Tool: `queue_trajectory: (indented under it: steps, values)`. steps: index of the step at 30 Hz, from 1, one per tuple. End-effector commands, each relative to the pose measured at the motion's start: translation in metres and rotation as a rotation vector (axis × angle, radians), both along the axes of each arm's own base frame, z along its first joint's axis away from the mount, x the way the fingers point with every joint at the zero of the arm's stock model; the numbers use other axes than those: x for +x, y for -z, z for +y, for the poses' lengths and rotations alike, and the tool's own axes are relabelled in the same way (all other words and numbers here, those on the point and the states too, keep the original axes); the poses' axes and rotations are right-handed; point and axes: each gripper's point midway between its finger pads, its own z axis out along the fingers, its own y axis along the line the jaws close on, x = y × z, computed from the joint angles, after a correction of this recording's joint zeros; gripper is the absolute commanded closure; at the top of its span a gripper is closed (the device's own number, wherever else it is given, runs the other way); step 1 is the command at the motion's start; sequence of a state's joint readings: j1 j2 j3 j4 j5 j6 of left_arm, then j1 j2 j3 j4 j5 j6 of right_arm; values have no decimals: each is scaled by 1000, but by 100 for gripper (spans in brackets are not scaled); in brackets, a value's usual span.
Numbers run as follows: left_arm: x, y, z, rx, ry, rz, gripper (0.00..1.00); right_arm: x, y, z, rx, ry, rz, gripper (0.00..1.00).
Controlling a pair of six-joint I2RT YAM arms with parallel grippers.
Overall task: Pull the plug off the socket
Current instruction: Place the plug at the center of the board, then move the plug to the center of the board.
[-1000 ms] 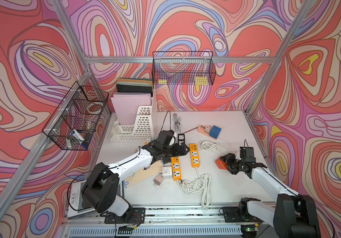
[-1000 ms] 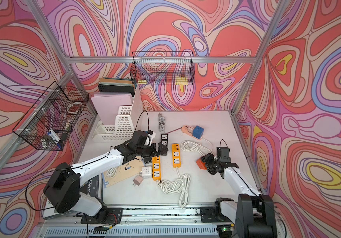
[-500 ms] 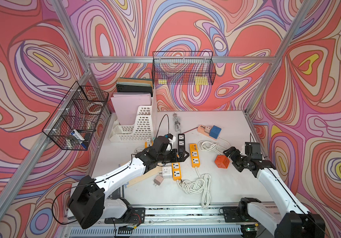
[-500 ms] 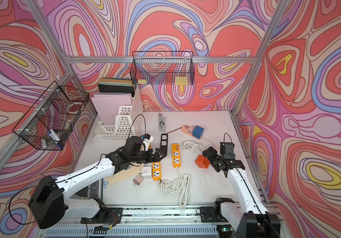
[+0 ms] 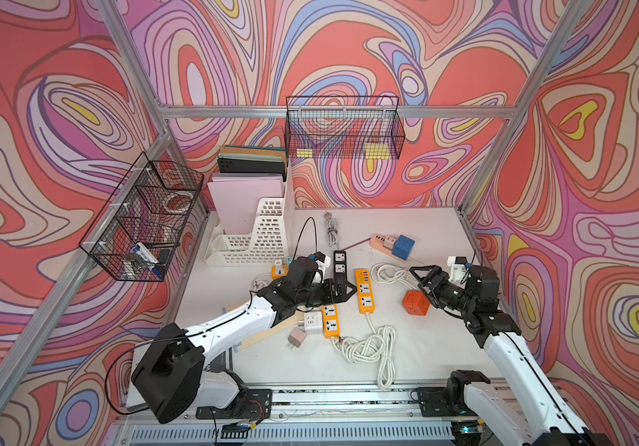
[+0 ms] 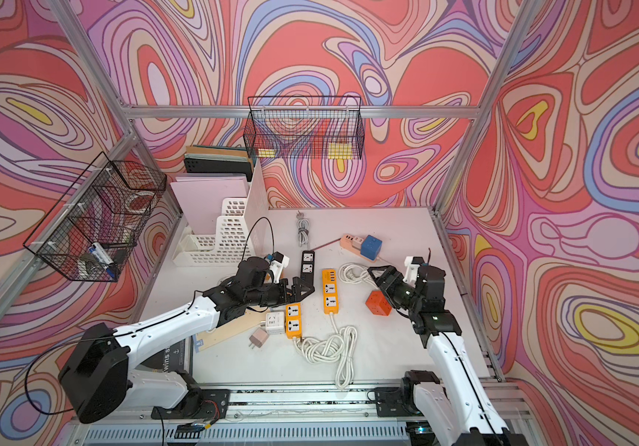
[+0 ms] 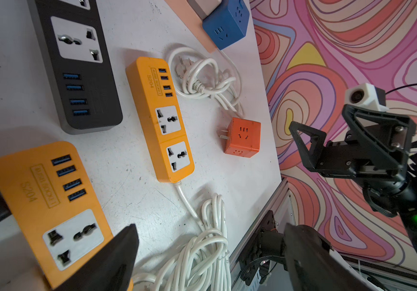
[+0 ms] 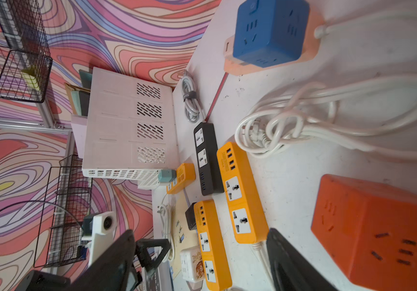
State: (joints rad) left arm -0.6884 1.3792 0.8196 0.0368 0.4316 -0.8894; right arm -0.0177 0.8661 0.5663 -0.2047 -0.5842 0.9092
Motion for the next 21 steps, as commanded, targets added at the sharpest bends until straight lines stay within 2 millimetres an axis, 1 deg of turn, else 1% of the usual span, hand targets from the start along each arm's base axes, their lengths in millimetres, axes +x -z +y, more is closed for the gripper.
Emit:
queue_trajectory:
  steps: [1, 4, 6, 7, 9, 11, 14, 16, 21]
  values:
    - [7, -9, -14, -50, 13, 8, 6, 5, -14, 13, -37, -72, -55, 18]
    - [6, -8, -24, -51, 36, 26, 7, 8, -5, 13, -122, -91, -15, 19]
    - [5, -8, -30, -42, 50, 20, 7, 10, -1, 20, -135, -113, 6, 19]
    - [3, -8, -33, -37, 58, 19, 7, 10, 4, 27, -134, -131, 28, 19]
    - [2, -5, -38, -33, 65, 18, 7, 7, 19, 43, -153, -175, 81, 20]
    - [2, 1, -42, -23, 67, 18, 7, -1, 46, 51, -226, -198, 177, 21]
    - [5, 7, -41, -13, 52, 23, 7, -10, 79, 41, -277, -156, 296, 24]
    - [6, 4, -42, -17, 53, 12, 7, -12, 87, 29, -328, -109, 332, 24]
    - [2, 2, -37, 8, 58, 4, 7, -14, 95, -6, -460, -5, 417, 23]
